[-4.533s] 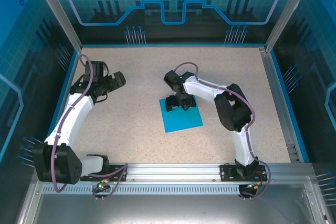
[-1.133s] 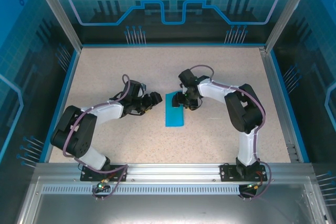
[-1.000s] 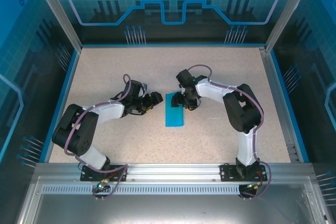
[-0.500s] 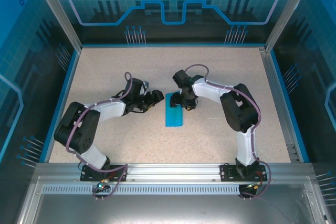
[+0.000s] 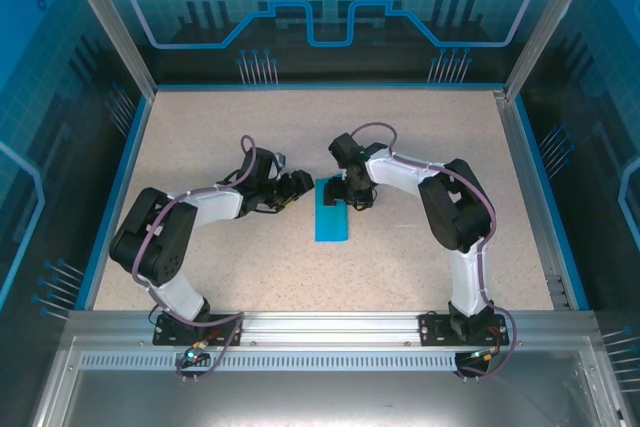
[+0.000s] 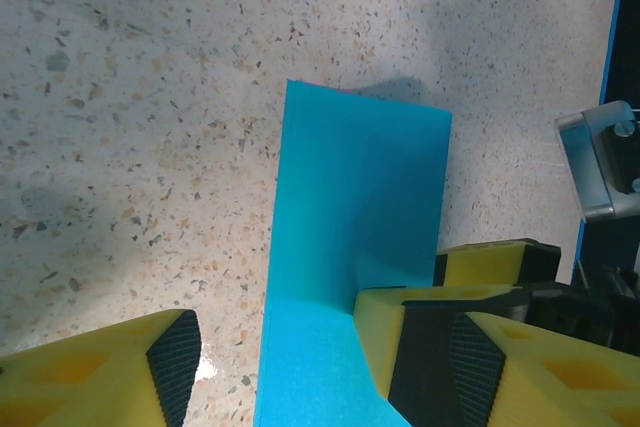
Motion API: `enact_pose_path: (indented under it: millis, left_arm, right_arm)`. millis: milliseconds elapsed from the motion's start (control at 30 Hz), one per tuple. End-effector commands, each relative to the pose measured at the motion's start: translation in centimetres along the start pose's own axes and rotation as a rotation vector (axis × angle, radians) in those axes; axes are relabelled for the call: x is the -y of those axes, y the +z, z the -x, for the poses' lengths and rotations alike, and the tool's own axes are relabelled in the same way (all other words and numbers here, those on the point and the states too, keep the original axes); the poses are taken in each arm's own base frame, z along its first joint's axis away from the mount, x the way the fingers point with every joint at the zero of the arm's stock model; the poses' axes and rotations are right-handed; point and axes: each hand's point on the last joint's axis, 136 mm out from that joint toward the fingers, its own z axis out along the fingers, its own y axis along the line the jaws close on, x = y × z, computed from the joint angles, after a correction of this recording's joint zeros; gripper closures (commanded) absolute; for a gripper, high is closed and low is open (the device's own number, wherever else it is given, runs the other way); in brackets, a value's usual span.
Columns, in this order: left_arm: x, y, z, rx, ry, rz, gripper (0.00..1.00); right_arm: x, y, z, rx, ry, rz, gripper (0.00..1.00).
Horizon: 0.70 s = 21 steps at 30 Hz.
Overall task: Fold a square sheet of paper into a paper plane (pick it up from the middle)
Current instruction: Fold the square sheet of paper in half at the center of the table, then hold the square sheet of paper at the center of the table.
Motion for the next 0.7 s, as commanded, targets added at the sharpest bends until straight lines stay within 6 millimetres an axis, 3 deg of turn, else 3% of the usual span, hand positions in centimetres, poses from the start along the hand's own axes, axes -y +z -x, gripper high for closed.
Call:
enact_pose_path:
  millis: [0,667]
  left_arm:
    - [1.0,0.5,0.2,-0.003,0.03,-0.039,0.3]
    - [1.6,2.4,0.5,-0.06,0.007,-0.056,0.42]
  right_arm:
    - [2.4,6.6,-4.3,-0.164,0.018,-0.063,0.25]
    - [2.6,7.2,-4.2,-0.202,0.006,-0.067,0.25]
